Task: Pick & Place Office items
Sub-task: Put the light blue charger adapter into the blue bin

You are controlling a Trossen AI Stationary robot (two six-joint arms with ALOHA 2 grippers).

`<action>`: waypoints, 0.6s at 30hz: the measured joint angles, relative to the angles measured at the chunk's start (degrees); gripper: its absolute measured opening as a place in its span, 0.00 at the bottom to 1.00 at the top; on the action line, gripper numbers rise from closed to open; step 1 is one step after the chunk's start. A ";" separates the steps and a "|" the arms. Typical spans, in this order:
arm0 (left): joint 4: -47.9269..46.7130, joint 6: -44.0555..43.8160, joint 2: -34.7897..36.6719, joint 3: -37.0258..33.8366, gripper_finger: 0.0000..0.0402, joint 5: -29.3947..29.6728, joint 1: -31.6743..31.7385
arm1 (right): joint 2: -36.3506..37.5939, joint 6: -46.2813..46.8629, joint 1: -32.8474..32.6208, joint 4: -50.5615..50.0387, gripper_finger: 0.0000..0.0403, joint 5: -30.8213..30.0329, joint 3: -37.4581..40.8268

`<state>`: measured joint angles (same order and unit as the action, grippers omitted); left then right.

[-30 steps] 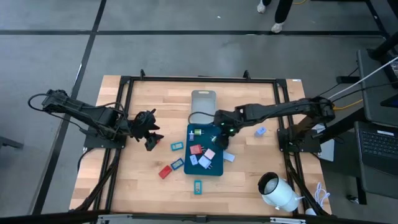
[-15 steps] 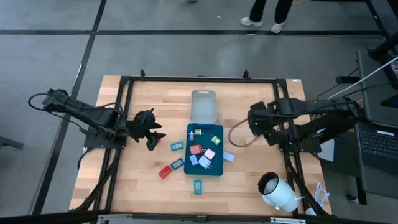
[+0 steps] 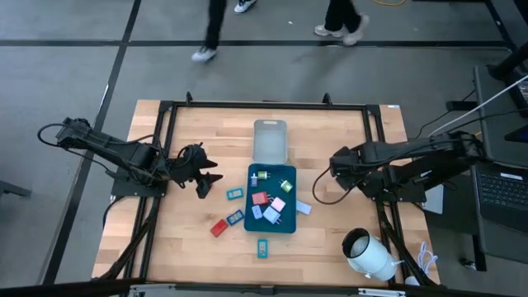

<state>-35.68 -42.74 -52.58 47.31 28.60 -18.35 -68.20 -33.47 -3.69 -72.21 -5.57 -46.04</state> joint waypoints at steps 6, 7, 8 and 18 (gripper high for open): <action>-0.02 -0.03 0.00 0.00 0.59 -0.09 0.00 | 0.00 -0.03 1.62 5.43 0.64 0.18 4.20; -0.02 -0.24 0.00 0.00 0.59 -0.13 0.00 | 0.00 -0.05 1.92 5.94 0.64 0.10 4.65; -0.01 -0.37 0.00 0.00 0.59 -0.17 0.00 | 0.00 -0.07 2.24 6.35 0.64 -0.06 5.00; 0.00 -1.51 0.00 0.00 0.59 -1.50 0.09 | 0.00 -0.47 5.82 12.07 0.64 -0.05 6.80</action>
<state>-35.68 -44.25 -52.58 47.31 27.10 -18.26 -68.20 -33.94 2.13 -60.14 -5.61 -39.25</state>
